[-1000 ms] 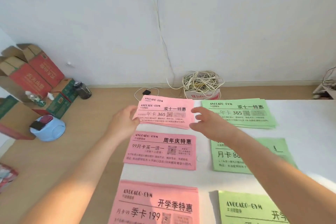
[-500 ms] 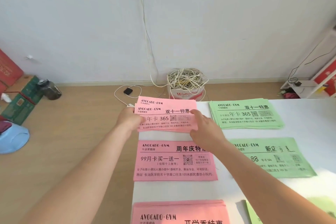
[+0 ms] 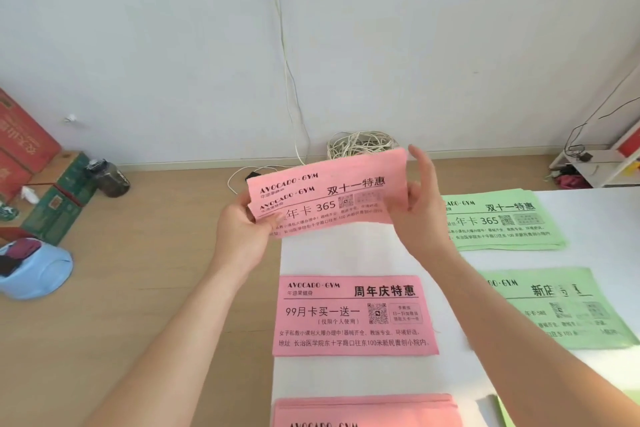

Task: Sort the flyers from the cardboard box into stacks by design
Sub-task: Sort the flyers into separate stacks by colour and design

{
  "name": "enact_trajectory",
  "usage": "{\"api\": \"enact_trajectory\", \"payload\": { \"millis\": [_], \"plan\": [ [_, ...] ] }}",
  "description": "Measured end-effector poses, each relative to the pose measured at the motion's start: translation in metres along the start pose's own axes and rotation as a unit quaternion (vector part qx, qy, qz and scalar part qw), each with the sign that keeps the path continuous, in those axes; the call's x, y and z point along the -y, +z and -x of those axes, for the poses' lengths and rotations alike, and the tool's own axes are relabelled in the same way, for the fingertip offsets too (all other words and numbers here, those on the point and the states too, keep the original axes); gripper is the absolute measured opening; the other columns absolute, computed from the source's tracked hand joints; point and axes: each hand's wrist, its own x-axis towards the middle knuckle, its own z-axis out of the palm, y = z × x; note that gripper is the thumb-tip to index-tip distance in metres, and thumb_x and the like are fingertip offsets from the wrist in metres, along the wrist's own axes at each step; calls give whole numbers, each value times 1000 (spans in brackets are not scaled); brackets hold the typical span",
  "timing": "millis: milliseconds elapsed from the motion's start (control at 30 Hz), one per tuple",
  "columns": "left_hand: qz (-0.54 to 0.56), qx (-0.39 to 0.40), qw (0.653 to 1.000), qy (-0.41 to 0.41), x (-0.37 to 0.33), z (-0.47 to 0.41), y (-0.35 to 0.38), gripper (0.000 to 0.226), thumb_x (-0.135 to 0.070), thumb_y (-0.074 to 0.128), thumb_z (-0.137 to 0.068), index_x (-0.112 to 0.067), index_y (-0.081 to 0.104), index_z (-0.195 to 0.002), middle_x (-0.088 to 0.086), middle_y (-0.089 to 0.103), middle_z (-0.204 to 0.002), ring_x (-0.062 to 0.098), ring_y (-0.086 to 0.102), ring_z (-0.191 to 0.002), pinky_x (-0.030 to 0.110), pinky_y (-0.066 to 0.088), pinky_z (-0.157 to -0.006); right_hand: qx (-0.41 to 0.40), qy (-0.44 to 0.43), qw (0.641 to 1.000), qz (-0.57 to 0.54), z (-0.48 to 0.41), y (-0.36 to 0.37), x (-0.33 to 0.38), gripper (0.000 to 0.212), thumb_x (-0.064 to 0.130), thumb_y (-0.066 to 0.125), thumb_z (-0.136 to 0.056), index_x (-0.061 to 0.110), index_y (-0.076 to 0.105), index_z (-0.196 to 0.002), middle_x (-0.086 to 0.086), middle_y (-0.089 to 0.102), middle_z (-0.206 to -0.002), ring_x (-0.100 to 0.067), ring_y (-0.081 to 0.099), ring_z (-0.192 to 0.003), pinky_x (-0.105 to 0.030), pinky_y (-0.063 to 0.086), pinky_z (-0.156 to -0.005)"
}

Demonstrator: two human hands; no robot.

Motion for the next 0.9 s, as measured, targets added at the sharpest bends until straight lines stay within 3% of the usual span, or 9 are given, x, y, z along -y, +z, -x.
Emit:
{"api": "enact_trajectory", "payload": {
  "millis": [100, 167, 233, 367, 500, 600, 667, 800, 900],
  "plan": [
    [19, 0, 1000, 19, -1, -6, 6, 39, 10, 66, -79, -16, 61, -108, -10, 71, -95, 6, 68, -92, 23, 55, -74, -39, -118, 991, 39, 5, -3, 6, 81, -3, 53, -85, 39, 19, -145, 20, 57, -89, -4, 53, -82, -10, 42, -71],
    [20, 5, 1000, 21, 3, -7, 12, 52, 15, 66, -74, -22, 57, -109, -3, 69, -101, 10, 66, -95, 33, 57, -80, -17, -146, 987, 66, 10, -1, -1, 87, -6, 55, -83, 39, 16, -147, 7, 55, -119, -13, 53, -105, -22, 46, -87],
    [29, -3, 999, 20, 8, -7, 18, 63, 21, 63, -70, -29, 52, -106, 3, 67, -102, 14, 64, -93, 47, 55, -83, 10, -131, 988, 78, 15, 1, -13, 89, -5, 56, -83, 44, 16, -146, 7, 47, -128, -15, 49, -112, -32, 46, -91],
    [31, 13, 997, 66, 12, -7, 25, 77, 20, 60, -70, -42, 47, -114, 4, 61, -116, 20, 61, -102, 51, 51, -89, 26, -127, 985, 110, 17, 2, -26, 76, -3, 56, -85, 36, 30, -145, 2, 52, -114, -2, 43, -92, -14, 33, -77],
    [-60, 39, 987, 144, 12, -5, 30, 90, 16, 58, -75, -55, 38, -127, -3, 45, -132, 9, 45, -120, 24, 49, -89, 23, -107, 987, 117, 19, 1, -27, 61, -3, 53, -87, 28, 46, -138, 4, 46, -96, 9, 43, -83, -1, 31, -71],
    [-141, 40, 965, 219, 13, -6, 32, 70, 10, 62, -79, -44, 53, -123, -1, 45, -118, -1, 44, -113, 28, 45, -98, 23, -115, 987, 114, 21, 1, -27, 57, -3, 49, -88, 27, 49, -137, 2, 47, -101, 5, 43, -85, 1, 32, -76],
    [-145, 26, 964, 221, 14, -8, 31, 57, 10, 61, -80, -32, 59, -119, 3, 50, -116, -6, 45, -108, 15, 43, -93, 21, -117, 987, 112, 19, 1, -27, 57, -4, 47, -88, 28, 50, -135, 2, 49, -102, 0, 44, -87, -2, 33, -76],
    [-101, 13, 977, 187, 14, -12, 32, 65, 14, 54, -80, -37, 47, -119, -1, 53, -119, 18, 52, -109, 35, 50, -86, 2, -111, 989, 100, 17, 1, -27, 62, -12, 42, -81, 27, 56, -127, 2, 53, -101, 7, 47, -90, 0, 33, -76],
    [-90, 23, 980, 177, 17, -16, 33, 65, 12, 55, -76, -40, 50, -116, -5, 55, -118, 23, 53, -106, 34, 49, -82, -14, -106, 991, 83, 15, 4, -24, 58, -14, 41, -79, 22, 56, -122, -3, 54, -106, 11, 43, -96, -1, 32, -79]
  ]
}}
